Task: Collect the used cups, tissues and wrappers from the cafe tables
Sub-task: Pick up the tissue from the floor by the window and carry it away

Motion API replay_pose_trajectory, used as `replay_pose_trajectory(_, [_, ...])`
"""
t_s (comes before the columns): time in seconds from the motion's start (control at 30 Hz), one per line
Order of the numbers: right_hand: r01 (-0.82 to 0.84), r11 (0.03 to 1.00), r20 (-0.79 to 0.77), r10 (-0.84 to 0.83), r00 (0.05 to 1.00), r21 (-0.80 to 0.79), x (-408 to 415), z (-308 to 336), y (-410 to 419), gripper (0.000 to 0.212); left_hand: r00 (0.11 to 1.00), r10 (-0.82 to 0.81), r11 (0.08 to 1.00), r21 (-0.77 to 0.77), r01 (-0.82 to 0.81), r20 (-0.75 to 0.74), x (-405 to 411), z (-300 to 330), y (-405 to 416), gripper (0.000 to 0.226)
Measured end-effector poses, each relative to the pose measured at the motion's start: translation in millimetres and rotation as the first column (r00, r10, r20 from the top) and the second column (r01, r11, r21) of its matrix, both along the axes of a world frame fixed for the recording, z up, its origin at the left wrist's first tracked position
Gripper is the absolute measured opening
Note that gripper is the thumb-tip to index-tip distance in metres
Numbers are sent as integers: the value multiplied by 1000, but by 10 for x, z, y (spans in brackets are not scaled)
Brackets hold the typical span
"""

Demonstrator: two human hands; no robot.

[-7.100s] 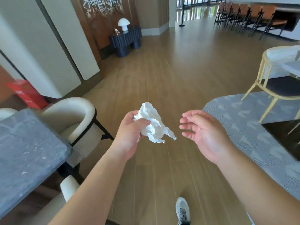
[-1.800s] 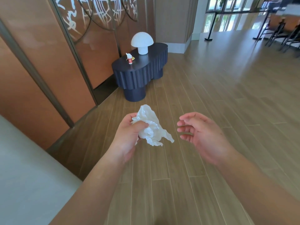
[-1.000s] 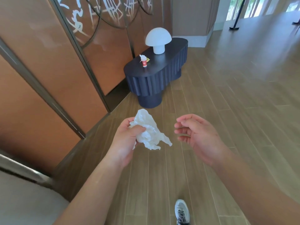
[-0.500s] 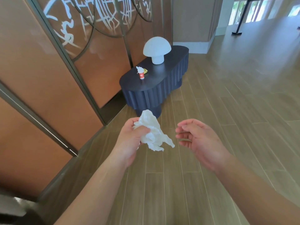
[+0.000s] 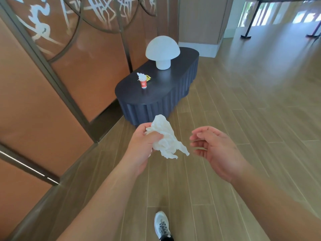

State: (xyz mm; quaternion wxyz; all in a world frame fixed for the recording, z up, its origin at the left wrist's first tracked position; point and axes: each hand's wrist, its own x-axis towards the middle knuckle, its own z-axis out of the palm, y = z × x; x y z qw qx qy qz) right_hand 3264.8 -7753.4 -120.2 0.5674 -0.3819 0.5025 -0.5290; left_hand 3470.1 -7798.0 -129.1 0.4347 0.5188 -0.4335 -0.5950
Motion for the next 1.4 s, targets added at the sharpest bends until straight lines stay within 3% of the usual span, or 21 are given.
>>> replay_pose_trajectory(0.2, [11,999,-19,-11,1000,45,287,-32,-1351,15,999,30,997,73,-28,-24,224,-121,-1331,50])
replay_pose_trajectory(0.37, [8,999,-17,-8,1000,37,500,18,-2155,16,995,95,993,68,-92,-31,437,-101,-2212,32])
replay_pose_trajectory(0.53, [27,1000,16,-27,1000,9,541,121,-2796,17,995,94,995,38,-93,-36,457,52,-2826,52])
replay_pose_trajectory(0.63, [14,1000,15,-14,1000,-6,534,141,-3184,18,995,101,994,48,-100,-15,448,37,-3202,47])
replay_pose_trajectory(0.87, [3,1000,61,-3,998,3,338,-30,-4261,14,991,132,990,47,-132,5,327,-103,-4182,29])
replay_pose_trajectory(1.4, [-128,991,67,125,990,50,-329,-14,-7086,18,958,281,952,108,-286,60,-294,-156,-6640,34])
